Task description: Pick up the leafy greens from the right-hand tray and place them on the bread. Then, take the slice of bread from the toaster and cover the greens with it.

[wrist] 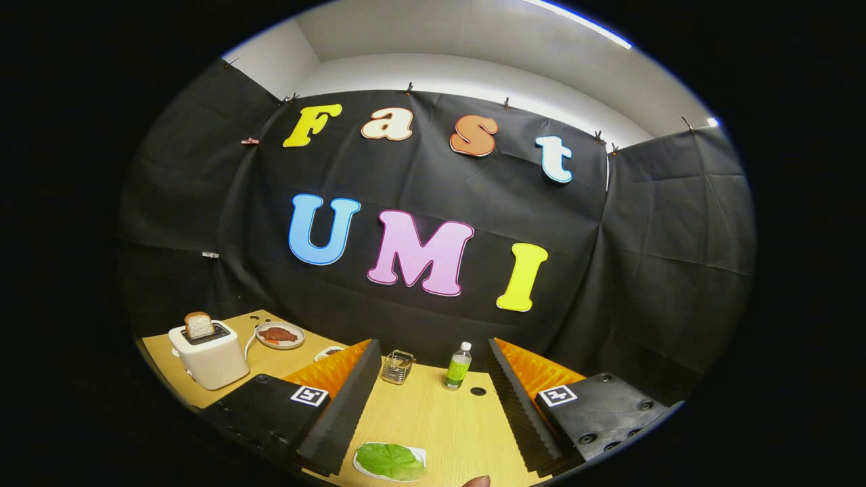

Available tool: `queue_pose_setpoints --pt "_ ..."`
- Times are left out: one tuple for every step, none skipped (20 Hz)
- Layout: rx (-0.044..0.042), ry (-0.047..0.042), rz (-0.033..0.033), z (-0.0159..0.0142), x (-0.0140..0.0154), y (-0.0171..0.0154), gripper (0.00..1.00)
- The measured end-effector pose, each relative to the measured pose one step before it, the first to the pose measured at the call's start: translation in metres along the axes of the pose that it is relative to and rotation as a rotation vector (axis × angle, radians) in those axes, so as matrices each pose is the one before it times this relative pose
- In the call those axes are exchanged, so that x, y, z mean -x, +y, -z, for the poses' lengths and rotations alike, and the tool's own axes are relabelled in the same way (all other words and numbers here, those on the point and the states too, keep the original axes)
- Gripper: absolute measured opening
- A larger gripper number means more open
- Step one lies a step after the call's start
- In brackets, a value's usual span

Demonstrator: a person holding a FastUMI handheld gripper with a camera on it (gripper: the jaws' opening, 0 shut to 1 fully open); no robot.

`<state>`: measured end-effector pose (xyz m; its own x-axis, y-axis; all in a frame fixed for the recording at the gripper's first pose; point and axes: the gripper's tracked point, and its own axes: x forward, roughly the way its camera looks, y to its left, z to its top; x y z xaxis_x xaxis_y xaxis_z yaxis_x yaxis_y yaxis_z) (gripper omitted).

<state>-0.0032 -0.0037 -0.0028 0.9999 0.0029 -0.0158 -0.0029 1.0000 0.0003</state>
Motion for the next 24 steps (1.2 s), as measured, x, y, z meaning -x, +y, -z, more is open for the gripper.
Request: queue_pose_setpoints --pt "0.00423 0.0085 -0.00723 0.00227 -0.00179 0.00134 0.97" --pt "0.00957 0.02496 -0.01565 0.0072 -0.00244 0.00292 0.97" --pt "0.01305 0.04272 -0.02618 0.01302 -0.00221 0.00494 0.96" --pt "0.00913 0.05167 -0.03226 0.01444 -0.00241 0.00644 0.96" --pt "-0.00034 0.05541 -0.03675 0.0143 -0.00181 0.00527 0.97" --pt "-0.01128 0.05493 -0.03556 0.0171 -0.00275 0.00686 0.97" --pt "-0.01785 0.06023 -0.03257 0.01799 -0.00402 0.00571 0.97" --pt "-0.01891 0.06421 -0.03117 0.02008 -0.00652 0.00502 0.97" --pt "-0.01516 0.06688 -0.03101 0.02053 -0.00946 0.00534 0.97" --pt "-0.00848 0.08159 -0.03178 0.02371 -0.01128 0.00432 0.96" --pt "-0.00193 0.0637 -0.02504 0.01948 -0.00783 0.00299 0.97" --pt "-0.00186 0.06584 -0.03001 0.02027 -0.01155 0.00305 0.96" --pt "-0.00461 0.05898 -0.01955 0.01692 -0.0147 0.00127 0.96" --pt "-0.00666 0.05285 -0.01433 0.01262 -0.01214 -0.00111 0.96" --pt "0.00071 0.04788 -0.01246 0.01255 -0.01198 -0.00128 0.96" --pt "0.00547 0.04249 -0.00107 0.01057 -0.01365 -0.00288 0.96" --pt "0.01034 0.03566 -0.00065 0.01132 -0.01443 -0.00359 0.96" --pt "0.01115 0.03934 0.00259 0.00941 -0.0139 -0.00333 0.95" --pt "0.01047 0.03359 -0.00306 0.00686 -0.01457 -0.00221 0.95" --pt "0.00984 0.03125 -0.00698 0.00427 -0.01229 -0.00059 0.95" --pt "0.01017 0.02844 -0.0095 0.00442 -0.01131 -0.00013 0.95" --pt "0.01471 0.02335 -0.00162 0.0024 -0.00997 -0.00169 0.95" --pt "0.01783 0.02515 0.00774 0.00325 -0.01026 -0.0021 0.94" --pt "0.01377 0.02903 -0.00248 0.00369 -0.00936 0.00123 0.92"
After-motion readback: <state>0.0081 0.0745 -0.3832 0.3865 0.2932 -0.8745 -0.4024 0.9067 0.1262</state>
